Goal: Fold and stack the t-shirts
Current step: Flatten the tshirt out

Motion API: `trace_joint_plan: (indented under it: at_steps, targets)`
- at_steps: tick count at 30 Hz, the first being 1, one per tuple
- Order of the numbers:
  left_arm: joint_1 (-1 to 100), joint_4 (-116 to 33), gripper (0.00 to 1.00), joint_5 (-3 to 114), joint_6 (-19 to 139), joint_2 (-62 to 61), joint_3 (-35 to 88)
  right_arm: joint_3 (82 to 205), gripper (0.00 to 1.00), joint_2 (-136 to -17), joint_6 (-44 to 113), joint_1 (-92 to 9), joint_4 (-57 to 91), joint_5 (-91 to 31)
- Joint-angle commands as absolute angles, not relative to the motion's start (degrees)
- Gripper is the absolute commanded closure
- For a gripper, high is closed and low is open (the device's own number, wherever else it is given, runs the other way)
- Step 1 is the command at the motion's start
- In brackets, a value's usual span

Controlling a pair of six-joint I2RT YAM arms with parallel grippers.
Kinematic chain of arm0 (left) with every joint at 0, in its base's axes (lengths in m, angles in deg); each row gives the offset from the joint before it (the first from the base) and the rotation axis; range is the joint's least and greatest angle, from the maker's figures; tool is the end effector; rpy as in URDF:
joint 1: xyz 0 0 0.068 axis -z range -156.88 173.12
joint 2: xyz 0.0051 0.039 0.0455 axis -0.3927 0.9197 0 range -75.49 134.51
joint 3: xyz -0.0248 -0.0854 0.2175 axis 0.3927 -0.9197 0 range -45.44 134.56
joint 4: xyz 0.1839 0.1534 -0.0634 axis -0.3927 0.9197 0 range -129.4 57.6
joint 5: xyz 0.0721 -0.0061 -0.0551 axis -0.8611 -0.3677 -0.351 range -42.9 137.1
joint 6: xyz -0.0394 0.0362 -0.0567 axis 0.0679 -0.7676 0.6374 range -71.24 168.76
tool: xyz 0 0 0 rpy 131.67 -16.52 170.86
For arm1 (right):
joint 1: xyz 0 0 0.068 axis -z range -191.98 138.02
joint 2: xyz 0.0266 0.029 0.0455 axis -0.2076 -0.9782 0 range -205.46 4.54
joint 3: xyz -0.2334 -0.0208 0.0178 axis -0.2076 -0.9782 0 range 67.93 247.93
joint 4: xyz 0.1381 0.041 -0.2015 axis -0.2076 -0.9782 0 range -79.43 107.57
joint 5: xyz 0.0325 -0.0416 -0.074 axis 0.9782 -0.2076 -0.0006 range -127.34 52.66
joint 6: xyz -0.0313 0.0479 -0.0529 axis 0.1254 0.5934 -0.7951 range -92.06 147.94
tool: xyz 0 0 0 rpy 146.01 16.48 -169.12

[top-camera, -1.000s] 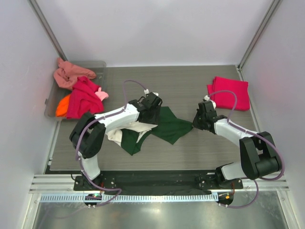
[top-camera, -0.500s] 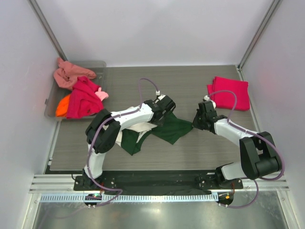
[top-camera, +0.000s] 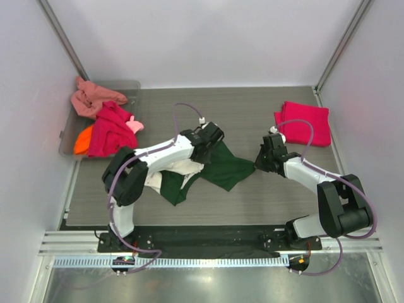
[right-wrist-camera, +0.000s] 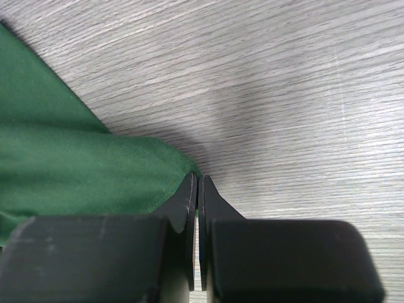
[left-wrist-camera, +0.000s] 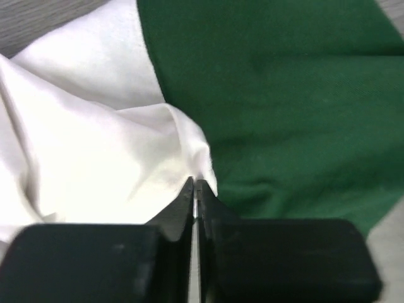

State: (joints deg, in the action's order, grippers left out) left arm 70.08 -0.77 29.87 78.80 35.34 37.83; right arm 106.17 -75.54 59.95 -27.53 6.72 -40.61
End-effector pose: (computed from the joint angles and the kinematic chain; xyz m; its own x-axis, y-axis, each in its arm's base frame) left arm 0.2787 -0.2696 0.1442 -0.8492 0.2086 -0.4851 0.2210 0.9747 0.0324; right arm 0.2688 0.0708 0.1142 -0.7739 0.3340 -0.5381 0.2075 0.9365 0.2828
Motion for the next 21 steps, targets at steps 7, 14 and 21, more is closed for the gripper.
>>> trace_joint_plan:
  at_steps: [7, 14, 21]
  targets:
    - [66.8, -7.32, 0.63, 42.7, 80.4, 30.86, 33.93, 106.96, 0.99, -75.18, 59.4, -27.1, 6.76, -40.24]
    - [70.32, -6.88, 0.48, 37.8, 79.34, 32.97, 35.59, 106.96, 0.99, -75.18, 59.31, -27.01, 6.76, -40.24]
    - [71.64, -2.49, 0.51, 30.95, 79.08, 37.53, 39.81, 106.87, 0.99, -75.36, 59.31, -26.92, 6.85, -40.24]
